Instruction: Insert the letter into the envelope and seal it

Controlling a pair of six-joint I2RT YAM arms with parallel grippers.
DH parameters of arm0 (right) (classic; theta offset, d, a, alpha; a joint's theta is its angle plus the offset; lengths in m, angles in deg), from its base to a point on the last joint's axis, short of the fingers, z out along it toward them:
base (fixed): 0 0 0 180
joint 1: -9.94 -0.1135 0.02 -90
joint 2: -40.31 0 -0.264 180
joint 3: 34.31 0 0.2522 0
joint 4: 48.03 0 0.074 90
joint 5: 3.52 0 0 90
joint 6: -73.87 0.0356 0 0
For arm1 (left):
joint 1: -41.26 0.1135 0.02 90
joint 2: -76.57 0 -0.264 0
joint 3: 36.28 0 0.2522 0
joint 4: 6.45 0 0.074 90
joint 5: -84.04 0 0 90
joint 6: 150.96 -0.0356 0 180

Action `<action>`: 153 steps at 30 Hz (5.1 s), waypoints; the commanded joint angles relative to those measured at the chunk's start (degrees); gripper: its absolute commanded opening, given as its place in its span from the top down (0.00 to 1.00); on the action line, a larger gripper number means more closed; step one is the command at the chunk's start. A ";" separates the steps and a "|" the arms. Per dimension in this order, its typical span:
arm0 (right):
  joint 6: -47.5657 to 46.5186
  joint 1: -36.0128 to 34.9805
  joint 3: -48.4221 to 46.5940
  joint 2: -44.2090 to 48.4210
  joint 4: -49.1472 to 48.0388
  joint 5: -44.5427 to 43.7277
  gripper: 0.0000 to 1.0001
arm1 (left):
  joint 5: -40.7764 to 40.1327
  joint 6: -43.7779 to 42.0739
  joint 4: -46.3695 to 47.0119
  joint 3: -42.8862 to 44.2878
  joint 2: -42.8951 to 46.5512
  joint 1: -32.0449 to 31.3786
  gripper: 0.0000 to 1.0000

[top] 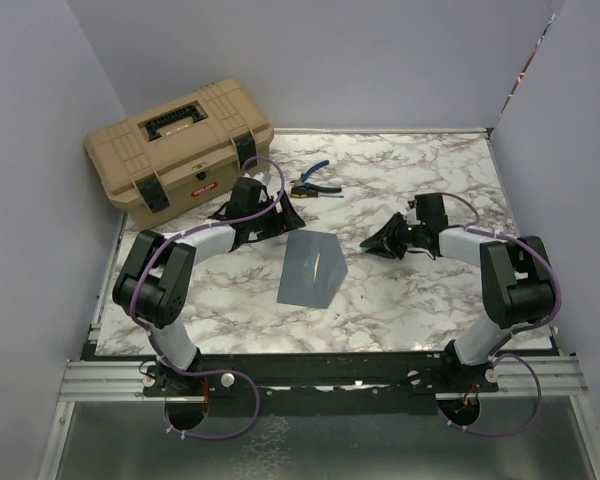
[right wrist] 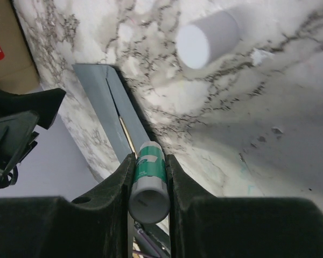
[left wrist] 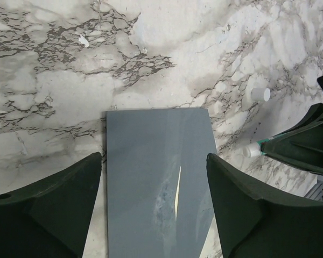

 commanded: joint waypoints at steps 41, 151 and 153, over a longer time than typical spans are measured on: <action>3.49 6.49 6.44 6.30 -4.38 -2.48 0.48 | -0.27 1.89 -4.98 -0.87 1.56 -0.03 0.42; 7.19 -19.83 -2.26 -19.28 -15.24 -5.25 1.00 | 8.99 -4.20 -14.34 1.34 2.63 -3.86 0.80; 6.48 -19.82 -2.41 -19.28 -14.16 -5.99 1.00 | 9.50 -4.61 -13.15 2.46 1.79 -3.82 0.79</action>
